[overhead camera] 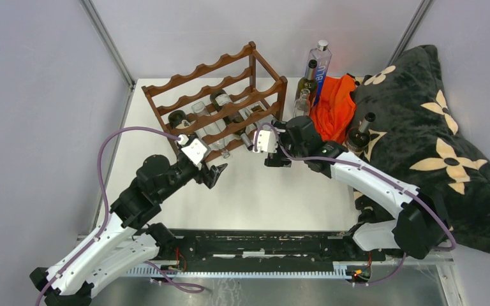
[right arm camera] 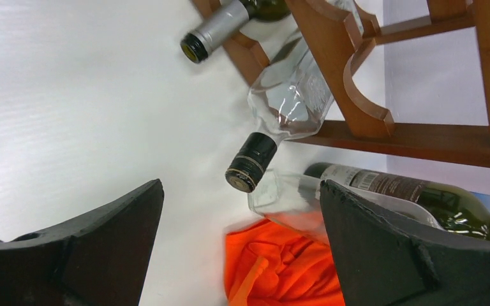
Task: Put the wine bottle on the wine rack
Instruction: Place the wine bottle in the wine rack.
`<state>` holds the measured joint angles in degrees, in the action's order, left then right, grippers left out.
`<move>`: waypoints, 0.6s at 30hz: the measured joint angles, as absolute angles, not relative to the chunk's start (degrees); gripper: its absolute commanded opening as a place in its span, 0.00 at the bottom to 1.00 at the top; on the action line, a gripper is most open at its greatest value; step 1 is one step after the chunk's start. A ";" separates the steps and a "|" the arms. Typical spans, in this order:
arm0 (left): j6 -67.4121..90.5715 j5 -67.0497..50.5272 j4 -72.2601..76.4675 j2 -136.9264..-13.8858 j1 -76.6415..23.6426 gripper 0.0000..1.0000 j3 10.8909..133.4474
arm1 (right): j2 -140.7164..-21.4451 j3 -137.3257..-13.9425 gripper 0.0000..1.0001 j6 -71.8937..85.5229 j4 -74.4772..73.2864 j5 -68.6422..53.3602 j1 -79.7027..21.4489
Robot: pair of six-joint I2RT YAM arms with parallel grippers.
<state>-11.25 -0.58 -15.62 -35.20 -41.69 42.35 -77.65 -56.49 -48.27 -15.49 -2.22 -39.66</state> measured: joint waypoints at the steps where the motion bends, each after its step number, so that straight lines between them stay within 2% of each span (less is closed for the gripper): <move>1: -11.27 -0.58 -15.62 -35.20 -41.69 1.00 42.35 | -77.01 -56.84 0.98 -47.57 -16.14 -4.01 -39.27; 9: -11.27 -0.58 -15.62 -35.18 -41.56 1.00 42.33 | -74.08 -57.21 0.98 -42.61 -18.90 -18.17 -33.89; 12: -11.27 -0.58 -15.62 -35.09 -41.47 1.00 42.30 | -74.08 -57.21 0.98 -40.75 -18.94 -19.75 -31.83; 18: -11.27 -0.56 -15.53 -35.24 -41.28 1.00 42.13 | -76.58 -59.55 0.84 -36.12 -19.00 -18.52 -30.63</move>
<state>-11.27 -0.56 -15.53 -35.24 -41.28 42.13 -76.58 -59.55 -36.12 -19.00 -18.52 -30.63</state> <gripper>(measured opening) 0.996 0.913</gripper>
